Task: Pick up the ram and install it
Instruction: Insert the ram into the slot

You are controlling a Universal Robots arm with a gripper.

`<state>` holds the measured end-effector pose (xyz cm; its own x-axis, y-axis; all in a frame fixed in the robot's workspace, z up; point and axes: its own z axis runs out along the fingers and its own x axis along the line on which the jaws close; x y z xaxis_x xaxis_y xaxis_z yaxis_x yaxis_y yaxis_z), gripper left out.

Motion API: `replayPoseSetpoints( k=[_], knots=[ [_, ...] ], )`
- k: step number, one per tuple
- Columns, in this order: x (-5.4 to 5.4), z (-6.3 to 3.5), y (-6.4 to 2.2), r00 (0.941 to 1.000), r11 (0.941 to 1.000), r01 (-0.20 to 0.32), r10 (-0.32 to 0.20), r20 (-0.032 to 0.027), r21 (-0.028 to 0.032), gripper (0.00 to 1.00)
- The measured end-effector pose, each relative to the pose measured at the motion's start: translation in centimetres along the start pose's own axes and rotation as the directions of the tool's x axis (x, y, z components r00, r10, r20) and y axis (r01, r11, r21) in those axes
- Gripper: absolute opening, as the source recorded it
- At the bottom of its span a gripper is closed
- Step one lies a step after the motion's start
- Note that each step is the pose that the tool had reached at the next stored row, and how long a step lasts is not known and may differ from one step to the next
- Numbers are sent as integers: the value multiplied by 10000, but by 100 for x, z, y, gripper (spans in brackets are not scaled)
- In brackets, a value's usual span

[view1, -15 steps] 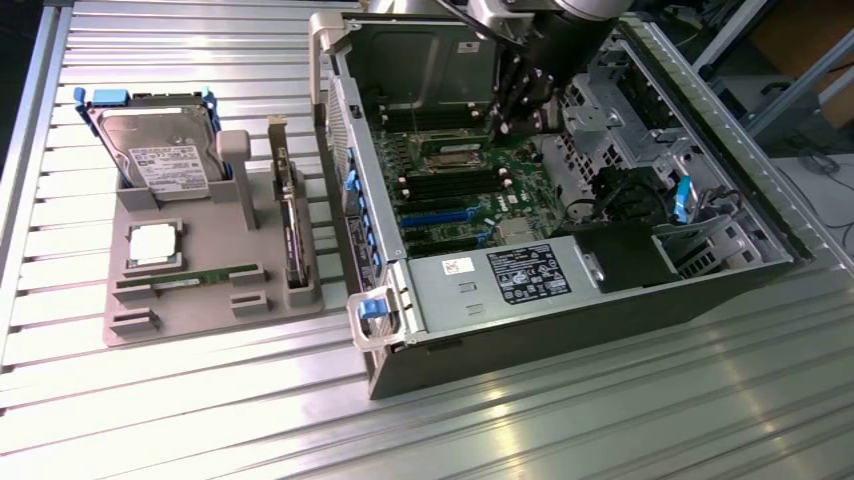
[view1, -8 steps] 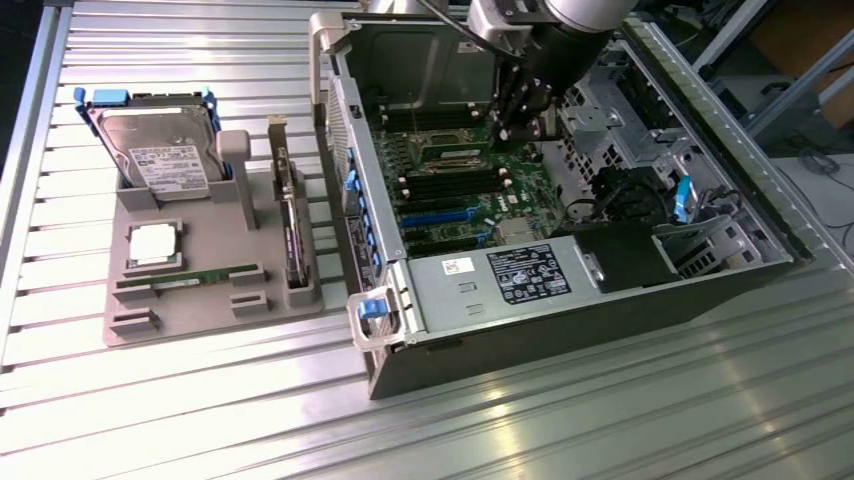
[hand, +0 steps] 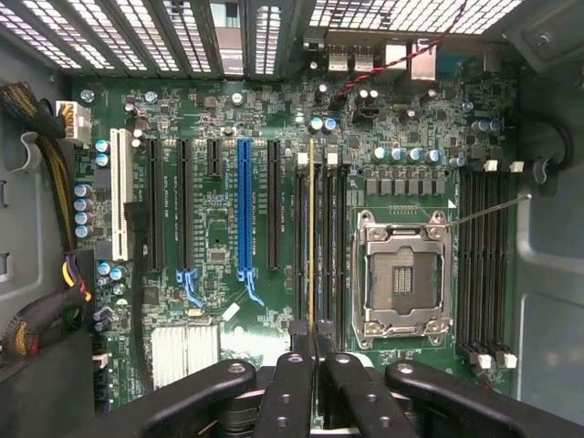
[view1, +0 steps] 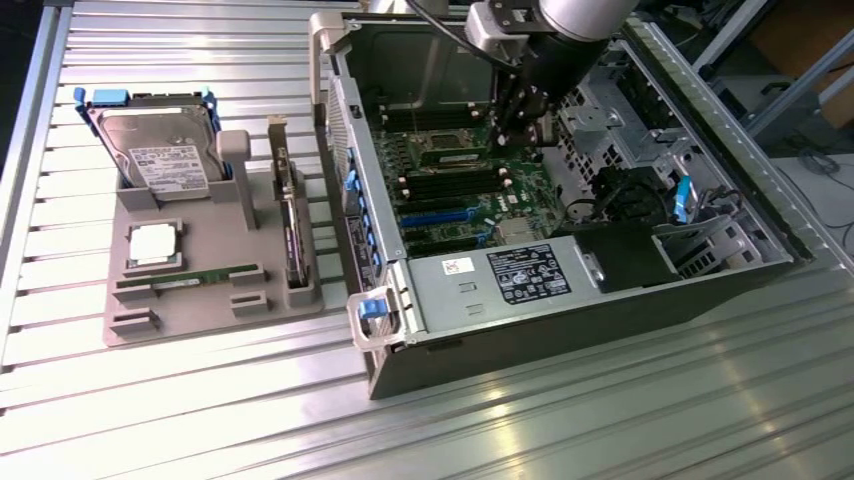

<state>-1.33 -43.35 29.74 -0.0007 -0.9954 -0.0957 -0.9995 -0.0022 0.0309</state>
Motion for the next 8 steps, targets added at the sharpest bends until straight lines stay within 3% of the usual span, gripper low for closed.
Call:
replayPoseSetpoints(
  k=[2, 8],
  knots=[
    [5, 49, -2, 10000, 10000, 0, 0, -1, 0, 12],
    [5, 56, -2, 10000, 10000, 0, 0, -2, 0, 12]
  ],
)
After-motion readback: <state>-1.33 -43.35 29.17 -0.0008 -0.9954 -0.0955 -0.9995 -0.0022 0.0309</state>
